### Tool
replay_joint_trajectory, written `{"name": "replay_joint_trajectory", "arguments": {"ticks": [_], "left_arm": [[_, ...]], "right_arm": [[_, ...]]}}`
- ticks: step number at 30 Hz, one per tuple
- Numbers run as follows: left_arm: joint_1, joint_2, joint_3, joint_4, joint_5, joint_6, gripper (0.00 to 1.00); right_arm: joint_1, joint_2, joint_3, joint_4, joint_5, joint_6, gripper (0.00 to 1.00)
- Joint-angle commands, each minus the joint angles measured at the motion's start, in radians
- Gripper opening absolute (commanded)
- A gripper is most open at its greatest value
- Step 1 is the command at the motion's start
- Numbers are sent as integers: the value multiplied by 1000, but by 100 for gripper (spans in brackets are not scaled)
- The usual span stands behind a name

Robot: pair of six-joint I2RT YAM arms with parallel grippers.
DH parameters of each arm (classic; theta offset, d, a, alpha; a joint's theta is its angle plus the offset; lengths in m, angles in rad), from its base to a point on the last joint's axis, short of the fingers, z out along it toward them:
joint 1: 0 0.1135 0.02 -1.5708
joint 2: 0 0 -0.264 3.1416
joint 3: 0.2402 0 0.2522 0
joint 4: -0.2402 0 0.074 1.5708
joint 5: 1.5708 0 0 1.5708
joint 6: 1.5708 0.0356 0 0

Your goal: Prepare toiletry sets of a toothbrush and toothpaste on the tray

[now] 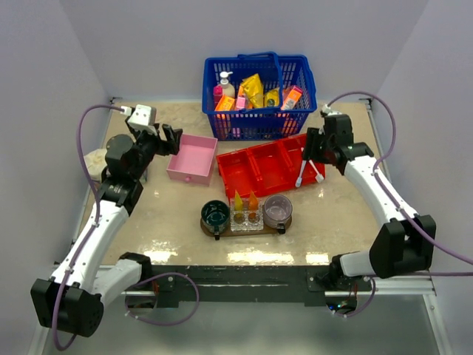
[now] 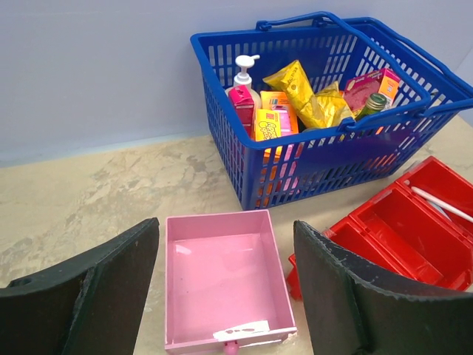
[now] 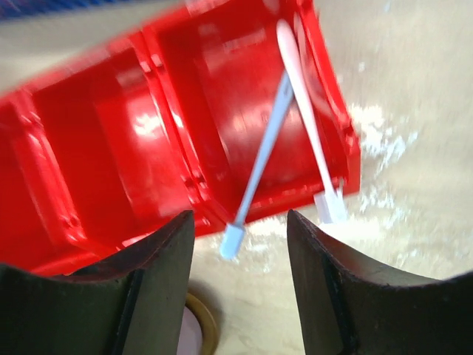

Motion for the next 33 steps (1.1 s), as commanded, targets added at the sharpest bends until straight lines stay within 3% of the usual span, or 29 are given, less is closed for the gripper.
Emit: {"name": "replay_joint_trajectory", "arguments": {"ticks": [1,5,11,18,27,33], "left_arm": [[6,1,2,42,-18,21,77],[6,7,0,41,-13,21,77],[6,20,2,39,2,21,77],[6,21,0,41,2,22,77],[6,38,0,42,21,11,77],[6,38,0,42,19,11,77]], "right_arm": [[22,-58,-114,72,35,13,55],[81,-32,-142,73,121,16,55],[121,-2,-144,79,133,38,53],[179,-58,-183,-11,239,50,55],[219,-190,-239,-136,196,113,56],[290,-169,-271,-155,236,150,57]]}}
